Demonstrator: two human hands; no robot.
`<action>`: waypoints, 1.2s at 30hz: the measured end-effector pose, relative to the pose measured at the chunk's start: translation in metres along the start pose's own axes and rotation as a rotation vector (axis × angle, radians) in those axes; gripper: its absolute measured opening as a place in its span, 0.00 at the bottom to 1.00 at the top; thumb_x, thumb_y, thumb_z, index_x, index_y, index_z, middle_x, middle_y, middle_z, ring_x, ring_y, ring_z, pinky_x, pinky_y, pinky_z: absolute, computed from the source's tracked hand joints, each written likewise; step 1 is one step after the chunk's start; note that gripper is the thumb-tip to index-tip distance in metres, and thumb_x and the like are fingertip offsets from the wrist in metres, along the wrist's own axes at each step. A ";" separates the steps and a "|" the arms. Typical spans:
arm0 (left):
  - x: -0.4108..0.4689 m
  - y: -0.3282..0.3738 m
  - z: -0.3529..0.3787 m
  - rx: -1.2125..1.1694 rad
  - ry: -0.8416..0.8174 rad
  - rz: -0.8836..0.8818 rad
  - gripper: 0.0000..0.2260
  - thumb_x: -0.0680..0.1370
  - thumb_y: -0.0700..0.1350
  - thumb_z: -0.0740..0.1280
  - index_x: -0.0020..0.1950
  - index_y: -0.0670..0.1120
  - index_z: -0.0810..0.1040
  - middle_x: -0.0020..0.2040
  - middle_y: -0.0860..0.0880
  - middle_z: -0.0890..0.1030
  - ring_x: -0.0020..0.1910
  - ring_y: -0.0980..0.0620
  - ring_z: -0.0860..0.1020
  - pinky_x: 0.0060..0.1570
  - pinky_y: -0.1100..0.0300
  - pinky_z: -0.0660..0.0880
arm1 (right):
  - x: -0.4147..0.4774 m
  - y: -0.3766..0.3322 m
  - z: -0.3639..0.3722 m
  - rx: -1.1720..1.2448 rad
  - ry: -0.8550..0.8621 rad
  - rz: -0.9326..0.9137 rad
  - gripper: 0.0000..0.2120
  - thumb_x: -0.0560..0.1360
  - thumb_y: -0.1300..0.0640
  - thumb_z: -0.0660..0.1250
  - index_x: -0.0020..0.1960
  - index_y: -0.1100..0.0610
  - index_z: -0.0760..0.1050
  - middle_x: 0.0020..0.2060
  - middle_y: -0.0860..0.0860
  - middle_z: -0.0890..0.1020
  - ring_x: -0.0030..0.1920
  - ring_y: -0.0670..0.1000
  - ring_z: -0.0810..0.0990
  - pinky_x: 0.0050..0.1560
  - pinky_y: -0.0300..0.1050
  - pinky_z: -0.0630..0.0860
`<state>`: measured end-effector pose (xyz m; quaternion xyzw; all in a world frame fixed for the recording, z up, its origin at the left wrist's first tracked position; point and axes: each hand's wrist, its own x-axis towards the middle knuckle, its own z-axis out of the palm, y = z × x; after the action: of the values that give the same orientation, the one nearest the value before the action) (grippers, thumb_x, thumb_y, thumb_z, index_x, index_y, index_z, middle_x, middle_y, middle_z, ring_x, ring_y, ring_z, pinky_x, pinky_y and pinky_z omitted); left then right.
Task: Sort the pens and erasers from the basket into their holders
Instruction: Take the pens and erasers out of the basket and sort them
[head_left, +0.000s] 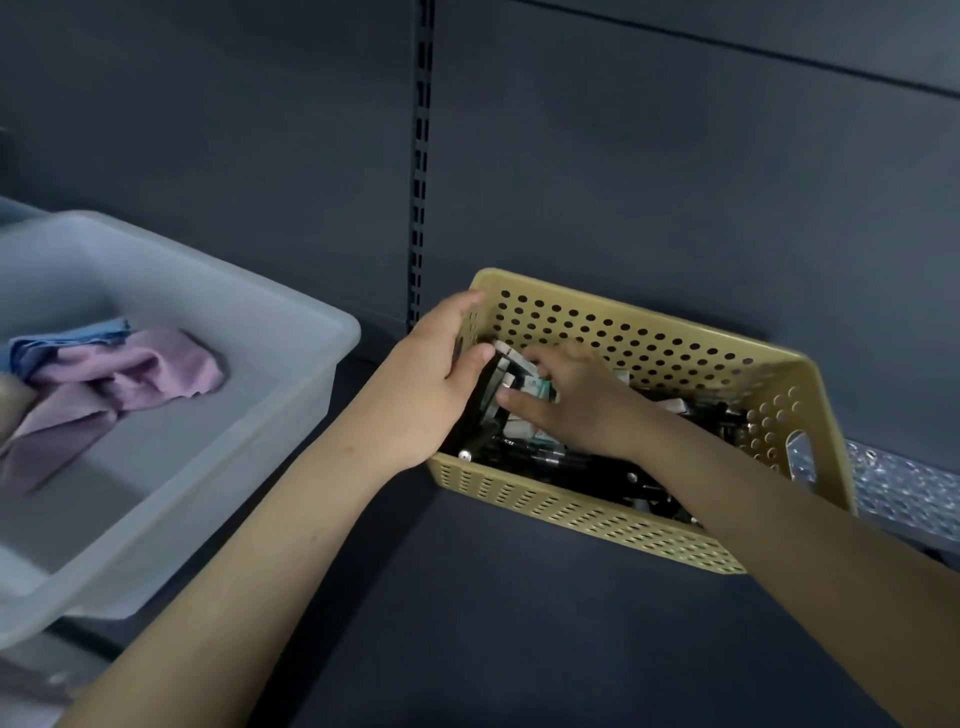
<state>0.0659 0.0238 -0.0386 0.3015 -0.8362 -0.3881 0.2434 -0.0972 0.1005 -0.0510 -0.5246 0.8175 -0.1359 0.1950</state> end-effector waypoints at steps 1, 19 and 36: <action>-0.001 0.000 0.000 -0.003 0.000 0.003 0.22 0.82 0.48 0.58 0.76 0.56 0.58 0.74 0.56 0.66 0.70 0.59 0.65 0.61 0.70 0.59 | 0.000 -0.001 0.001 -0.003 0.006 0.006 0.33 0.74 0.33 0.60 0.74 0.48 0.62 0.68 0.51 0.66 0.68 0.52 0.65 0.67 0.54 0.67; 0.001 0.005 -0.002 -0.024 -0.019 -0.035 0.22 0.82 0.55 0.54 0.76 0.54 0.59 0.74 0.57 0.66 0.70 0.60 0.65 0.61 0.71 0.58 | -0.001 -0.003 -0.022 0.053 -0.423 0.043 0.50 0.67 0.48 0.77 0.77 0.49 0.48 0.73 0.49 0.63 0.68 0.50 0.66 0.66 0.47 0.70; -0.009 0.004 0.002 0.022 0.010 -0.002 0.23 0.81 0.55 0.55 0.76 0.54 0.59 0.74 0.58 0.65 0.69 0.63 0.64 0.60 0.72 0.57 | -0.005 0.014 -0.021 -0.007 -0.317 -0.128 0.29 0.66 0.37 0.74 0.63 0.43 0.70 0.55 0.38 0.73 0.54 0.42 0.75 0.50 0.38 0.72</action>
<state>0.0696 0.0333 -0.0383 0.3068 -0.8390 -0.3775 0.2438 -0.1169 0.1111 -0.0374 -0.5912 0.7418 -0.0610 0.3107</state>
